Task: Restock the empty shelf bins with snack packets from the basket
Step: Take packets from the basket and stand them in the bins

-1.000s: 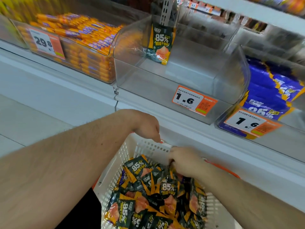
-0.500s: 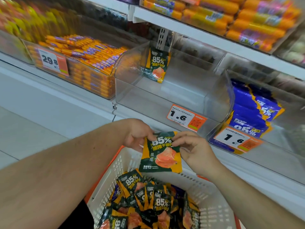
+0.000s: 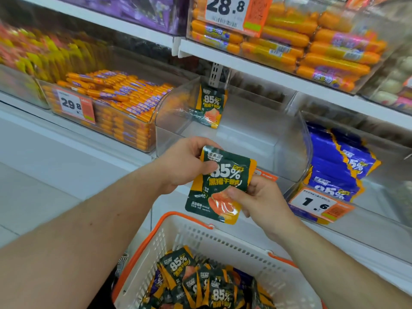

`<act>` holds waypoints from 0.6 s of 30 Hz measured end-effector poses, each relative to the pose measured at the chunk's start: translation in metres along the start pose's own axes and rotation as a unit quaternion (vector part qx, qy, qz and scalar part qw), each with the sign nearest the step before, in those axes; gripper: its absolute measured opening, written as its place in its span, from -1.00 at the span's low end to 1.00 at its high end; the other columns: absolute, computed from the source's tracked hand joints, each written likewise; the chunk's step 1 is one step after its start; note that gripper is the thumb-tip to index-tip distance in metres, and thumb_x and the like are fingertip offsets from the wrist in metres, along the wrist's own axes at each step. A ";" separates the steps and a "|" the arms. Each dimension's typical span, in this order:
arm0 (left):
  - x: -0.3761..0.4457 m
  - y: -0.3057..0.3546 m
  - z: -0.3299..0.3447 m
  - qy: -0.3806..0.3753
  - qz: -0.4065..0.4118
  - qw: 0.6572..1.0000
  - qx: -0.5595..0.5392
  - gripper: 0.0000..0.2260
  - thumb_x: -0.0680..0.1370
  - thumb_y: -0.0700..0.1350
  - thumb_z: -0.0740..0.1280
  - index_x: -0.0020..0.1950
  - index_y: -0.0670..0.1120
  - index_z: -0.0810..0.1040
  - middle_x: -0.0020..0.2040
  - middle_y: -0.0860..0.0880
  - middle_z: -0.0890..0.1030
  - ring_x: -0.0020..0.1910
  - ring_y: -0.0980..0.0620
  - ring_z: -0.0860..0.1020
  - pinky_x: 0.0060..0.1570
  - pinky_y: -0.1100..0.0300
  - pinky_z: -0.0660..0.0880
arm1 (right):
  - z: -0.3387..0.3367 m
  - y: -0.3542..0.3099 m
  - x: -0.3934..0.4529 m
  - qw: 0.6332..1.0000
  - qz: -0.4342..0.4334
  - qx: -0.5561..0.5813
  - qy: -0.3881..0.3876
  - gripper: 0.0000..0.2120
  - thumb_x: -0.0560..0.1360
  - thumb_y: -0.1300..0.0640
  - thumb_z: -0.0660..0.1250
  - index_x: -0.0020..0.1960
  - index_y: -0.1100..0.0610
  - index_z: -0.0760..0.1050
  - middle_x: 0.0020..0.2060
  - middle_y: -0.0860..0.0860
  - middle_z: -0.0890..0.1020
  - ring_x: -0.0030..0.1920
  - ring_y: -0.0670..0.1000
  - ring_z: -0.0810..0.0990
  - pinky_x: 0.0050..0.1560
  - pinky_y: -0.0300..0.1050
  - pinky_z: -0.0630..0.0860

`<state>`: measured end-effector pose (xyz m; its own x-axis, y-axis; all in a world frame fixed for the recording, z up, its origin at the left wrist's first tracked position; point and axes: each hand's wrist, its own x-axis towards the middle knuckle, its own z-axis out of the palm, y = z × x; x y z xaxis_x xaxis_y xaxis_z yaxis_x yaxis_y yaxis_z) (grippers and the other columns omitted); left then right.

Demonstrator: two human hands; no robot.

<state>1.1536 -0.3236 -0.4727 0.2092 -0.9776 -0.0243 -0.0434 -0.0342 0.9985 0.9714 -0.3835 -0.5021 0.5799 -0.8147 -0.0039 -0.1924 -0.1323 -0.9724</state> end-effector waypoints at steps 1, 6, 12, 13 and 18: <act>0.000 0.002 0.001 0.016 0.014 1.000 -0.012 -0.73 0.51 -0.44 0.32 -0.01 -0.07 0.58 -0.16 -0.06 0.67 -0.20 0.05 0.62 -0.16 0.17 0.59 | 0.002 -0.004 0.002 1.000 0.004 -0.003 -0.003 -0.84 0.50 0.32 0.40 -0.06 0.08 0.63 -0.28 -0.02 0.71 -0.54 -0.17 0.39 -0.49 -0.28 0.31; 0.021 0.001 -0.018 0.237 0.099 0.963 0.085 -0.72 0.51 -0.39 0.31 0.06 -0.05 0.58 -0.13 0.10 0.61 -0.15 0.13 0.59 0.03 0.12 0.58 | -0.006 -0.033 0.033 0.990 0.106 0.095 -0.005 -0.77 0.55 0.23 0.33 -0.29 0.18 0.49 -0.61 -0.01 0.36 -0.59 -0.08 0.16 -0.49 -0.22 0.05; 0.037 -0.010 -0.043 0.396 0.176 0.835 0.339 -0.59 0.39 -0.32 0.26 0.20 -0.11 0.58 0.18 -0.12 0.53 0.19 -0.17 0.46 0.15 0.01 0.42 | -0.019 -0.064 0.118 0.989 0.100 0.072 0.082 -0.87 0.54 0.14 0.38 -0.09 0.08 0.42 -0.51 0.00 0.42 -0.60 -0.12 0.31 -0.58 -0.32 0.21; 0.041 -0.012 -0.044 0.398 0.187 0.827 0.350 -0.59 0.38 -0.29 0.28 0.23 -0.12 0.57 0.23 -0.13 0.52 0.23 -0.17 0.44 0.18 0.01 0.40 | -0.018 -0.066 0.134 0.990 0.089 0.049 0.096 -0.84 0.53 0.14 0.40 -0.11 0.08 0.41 -0.46 0.01 0.45 -0.58 -0.11 0.34 -0.56 -0.32 0.23; 0.059 -0.014 -0.033 0.391 0.098 0.820 0.406 -0.52 0.47 -0.14 0.32 0.40 -0.01 0.40 0.52 0.00 0.25 0.49 -0.04 0.17 0.38 -0.01 0.11 | -0.010 -0.055 0.212 0.984 0.071 -0.068 0.152 -0.69 0.37 0.17 0.54 -0.06 0.14 0.43 -0.25 0.15 0.58 -0.43 0.00 0.42 -0.47 -0.17 0.31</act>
<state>1.1989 -0.3736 -0.4866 0.6685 -0.5600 0.4894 -0.7216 -0.3291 0.6091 1.0972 -0.5547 -0.4471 0.2811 -0.9585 -0.0468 -0.3703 -0.0633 -0.9268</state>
